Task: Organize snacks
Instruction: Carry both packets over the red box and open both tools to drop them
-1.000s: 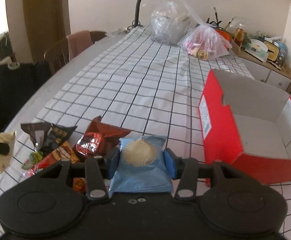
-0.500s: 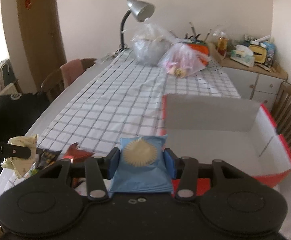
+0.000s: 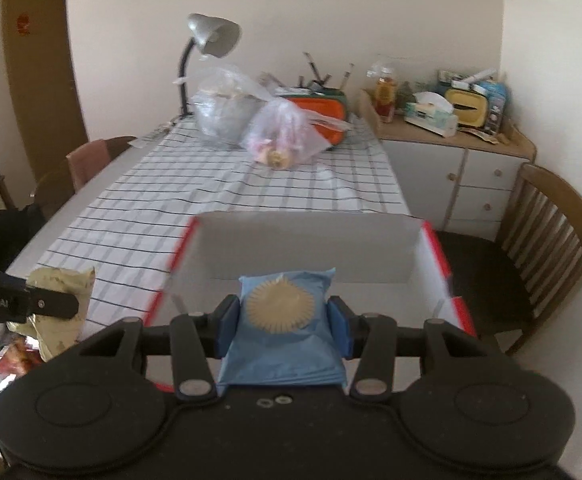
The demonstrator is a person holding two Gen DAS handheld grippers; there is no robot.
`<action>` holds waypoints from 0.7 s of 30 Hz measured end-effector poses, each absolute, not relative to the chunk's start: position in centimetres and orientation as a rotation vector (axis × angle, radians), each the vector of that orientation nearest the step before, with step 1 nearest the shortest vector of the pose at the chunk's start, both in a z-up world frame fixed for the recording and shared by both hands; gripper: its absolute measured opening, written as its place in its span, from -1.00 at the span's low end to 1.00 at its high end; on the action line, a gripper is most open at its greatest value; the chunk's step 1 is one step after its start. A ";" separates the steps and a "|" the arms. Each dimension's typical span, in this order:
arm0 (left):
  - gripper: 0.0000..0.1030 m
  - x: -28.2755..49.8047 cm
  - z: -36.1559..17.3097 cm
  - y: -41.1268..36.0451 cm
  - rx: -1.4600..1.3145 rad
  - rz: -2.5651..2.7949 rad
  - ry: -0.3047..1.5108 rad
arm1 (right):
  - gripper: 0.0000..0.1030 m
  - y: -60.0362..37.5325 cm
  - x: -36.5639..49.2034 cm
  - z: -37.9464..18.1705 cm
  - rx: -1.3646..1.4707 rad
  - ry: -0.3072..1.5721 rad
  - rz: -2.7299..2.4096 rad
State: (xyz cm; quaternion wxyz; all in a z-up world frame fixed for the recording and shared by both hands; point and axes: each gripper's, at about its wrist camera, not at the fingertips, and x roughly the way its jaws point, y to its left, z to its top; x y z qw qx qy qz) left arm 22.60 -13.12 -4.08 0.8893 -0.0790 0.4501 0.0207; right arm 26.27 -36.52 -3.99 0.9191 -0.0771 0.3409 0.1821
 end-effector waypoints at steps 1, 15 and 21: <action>-0.31 23.4 -4.0 -14.0 -0.156 0.037 0.936 | -0.09 -37.1 26.8 -4.2 -0.160 0.706 0.367; -0.29 31.1 -6.4 -21.1 -0.047 -0.011 1.023 | -0.09 -40.6 32.1 -7.9 -0.202 0.824 0.391; -0.29 33.8 -8.1 -22.5 0.000 -0.013 1.075 | -0.09 -39.9 33.6 -9.6 -0.242 0.913 0.443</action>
